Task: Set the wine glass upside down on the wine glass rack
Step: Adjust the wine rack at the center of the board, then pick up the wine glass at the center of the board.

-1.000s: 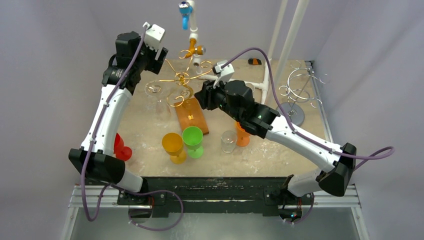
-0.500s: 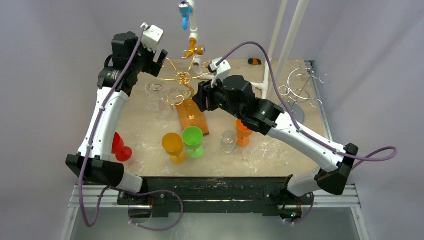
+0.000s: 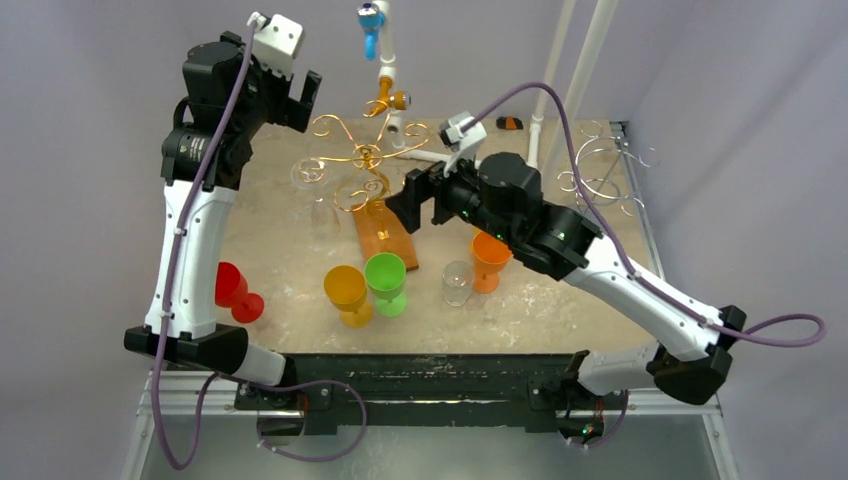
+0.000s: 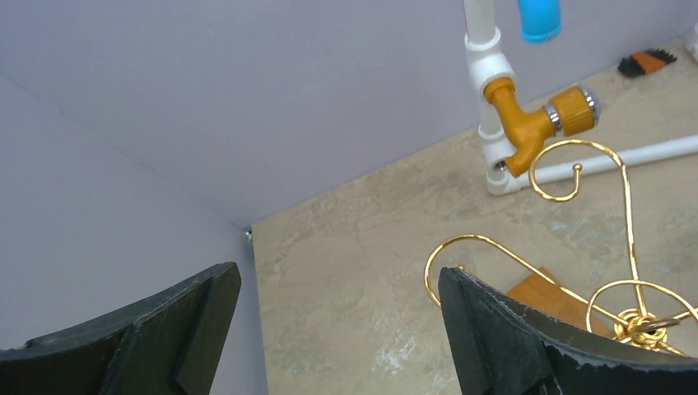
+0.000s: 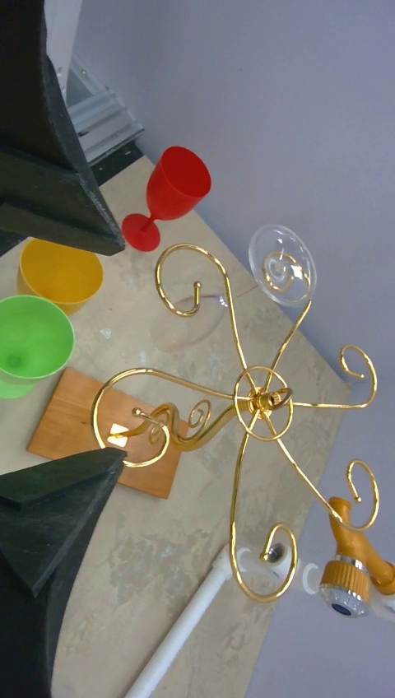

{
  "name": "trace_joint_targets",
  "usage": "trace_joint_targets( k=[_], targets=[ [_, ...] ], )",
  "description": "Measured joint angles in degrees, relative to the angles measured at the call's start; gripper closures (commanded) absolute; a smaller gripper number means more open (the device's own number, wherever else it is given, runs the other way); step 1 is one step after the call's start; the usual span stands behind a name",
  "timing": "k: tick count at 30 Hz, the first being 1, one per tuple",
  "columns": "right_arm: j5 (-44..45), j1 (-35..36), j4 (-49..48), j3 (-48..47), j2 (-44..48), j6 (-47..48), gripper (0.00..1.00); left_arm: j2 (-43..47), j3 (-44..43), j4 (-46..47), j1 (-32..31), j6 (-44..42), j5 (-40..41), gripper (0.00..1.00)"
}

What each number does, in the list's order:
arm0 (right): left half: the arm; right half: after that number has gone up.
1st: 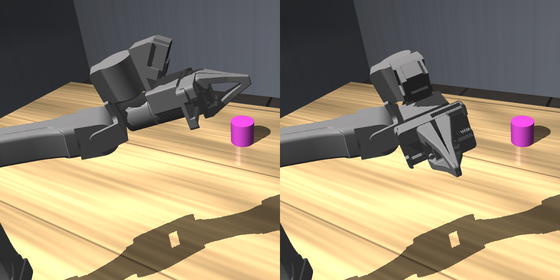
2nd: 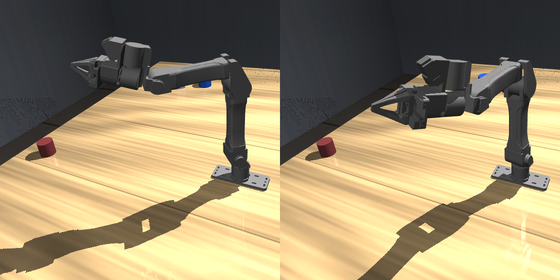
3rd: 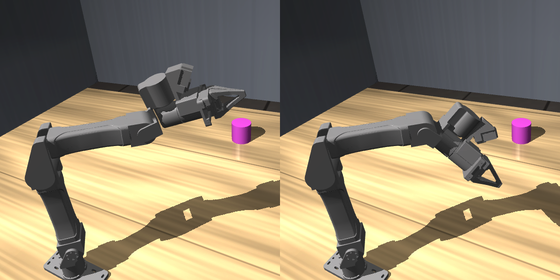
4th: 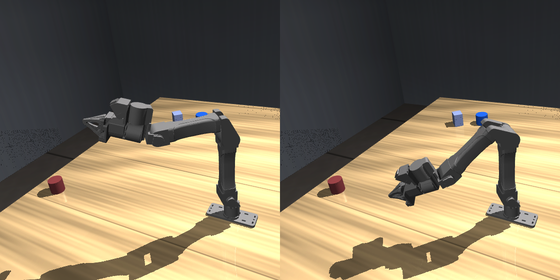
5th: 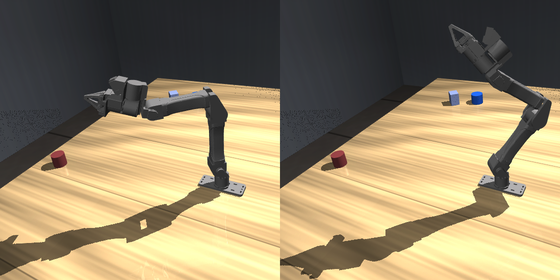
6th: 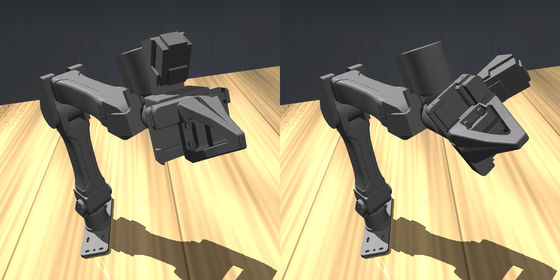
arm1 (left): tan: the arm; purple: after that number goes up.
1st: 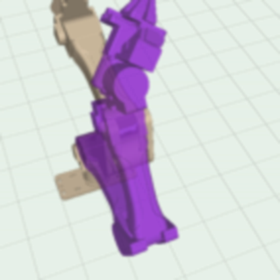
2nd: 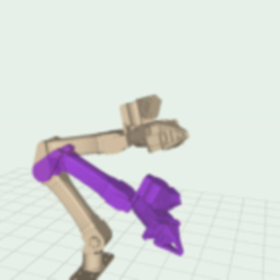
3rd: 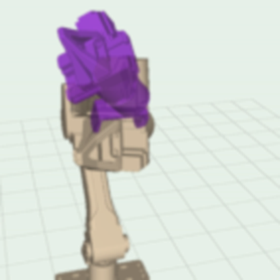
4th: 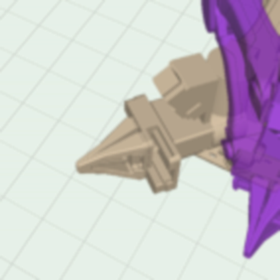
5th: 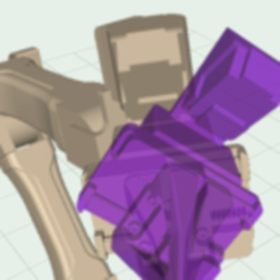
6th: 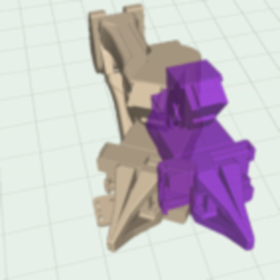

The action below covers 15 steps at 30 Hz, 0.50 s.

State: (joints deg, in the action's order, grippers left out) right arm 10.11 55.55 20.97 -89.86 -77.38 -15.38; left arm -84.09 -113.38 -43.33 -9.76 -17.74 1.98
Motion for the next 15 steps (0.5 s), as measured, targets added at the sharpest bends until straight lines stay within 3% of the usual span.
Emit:
trace_joint_targets(
  k=[4,8,15],
  targets=[
    [-0.3,0.0,0.7,6.1,6.4,-0.9,0.05,0.4,-3.5,-1.2,0.0,1.5,-0.3,0.00],
    [1.5,0.4,2.9,6.4,6.3,-2.6,0.14,0.5,-4.9,-2.9,0.0,3.2,-2.0,0.01],
    [5.8,3.7,6.3,15.8,5.6,-7.4,0.24,2.8,-1.6,-4.6,0.0,4.9,-4.6,0.04]
  ],
)
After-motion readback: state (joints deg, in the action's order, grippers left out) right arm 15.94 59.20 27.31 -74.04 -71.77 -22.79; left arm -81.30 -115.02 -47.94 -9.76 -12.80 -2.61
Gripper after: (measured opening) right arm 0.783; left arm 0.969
